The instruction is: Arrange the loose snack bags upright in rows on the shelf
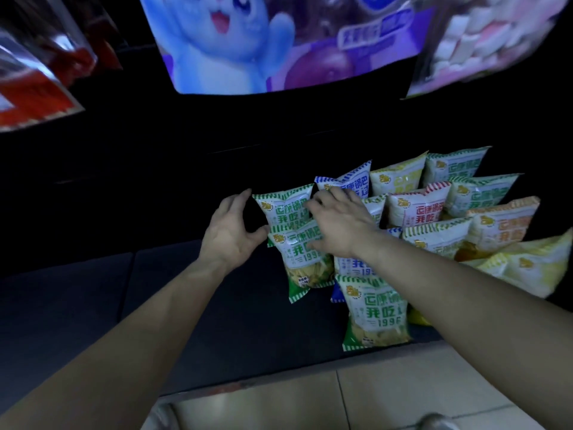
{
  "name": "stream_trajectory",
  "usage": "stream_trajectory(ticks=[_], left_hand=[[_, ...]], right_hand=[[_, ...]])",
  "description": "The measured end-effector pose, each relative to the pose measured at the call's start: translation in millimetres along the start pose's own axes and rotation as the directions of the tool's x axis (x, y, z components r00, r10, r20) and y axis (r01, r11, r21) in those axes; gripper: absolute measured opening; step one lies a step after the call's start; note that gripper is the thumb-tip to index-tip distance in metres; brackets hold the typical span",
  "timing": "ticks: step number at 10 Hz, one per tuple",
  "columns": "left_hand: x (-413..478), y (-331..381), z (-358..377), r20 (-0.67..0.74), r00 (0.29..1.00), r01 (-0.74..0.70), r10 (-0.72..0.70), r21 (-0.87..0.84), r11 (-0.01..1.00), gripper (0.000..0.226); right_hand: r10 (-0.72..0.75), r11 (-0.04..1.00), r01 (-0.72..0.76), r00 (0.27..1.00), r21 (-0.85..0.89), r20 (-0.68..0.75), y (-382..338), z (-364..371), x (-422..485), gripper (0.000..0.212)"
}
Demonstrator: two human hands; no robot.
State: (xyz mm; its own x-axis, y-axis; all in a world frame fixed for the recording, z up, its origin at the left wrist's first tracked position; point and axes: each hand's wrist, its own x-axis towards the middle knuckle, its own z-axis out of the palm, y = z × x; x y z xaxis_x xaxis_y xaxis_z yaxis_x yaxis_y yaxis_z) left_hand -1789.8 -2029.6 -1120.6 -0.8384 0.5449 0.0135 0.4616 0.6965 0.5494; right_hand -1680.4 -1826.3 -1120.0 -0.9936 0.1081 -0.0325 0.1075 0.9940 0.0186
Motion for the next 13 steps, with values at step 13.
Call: stream_trajectory(ticks=[13], left_hand=[[-114, 137, 154, 0.258, 0.942, -0.326, 0.215, 0.558, 0.763, 0.110]], right_hand=[[0.264, 0.960, -0.280, 0.901, -0.002, 0.346, 149, 20, -186, 0.100]])
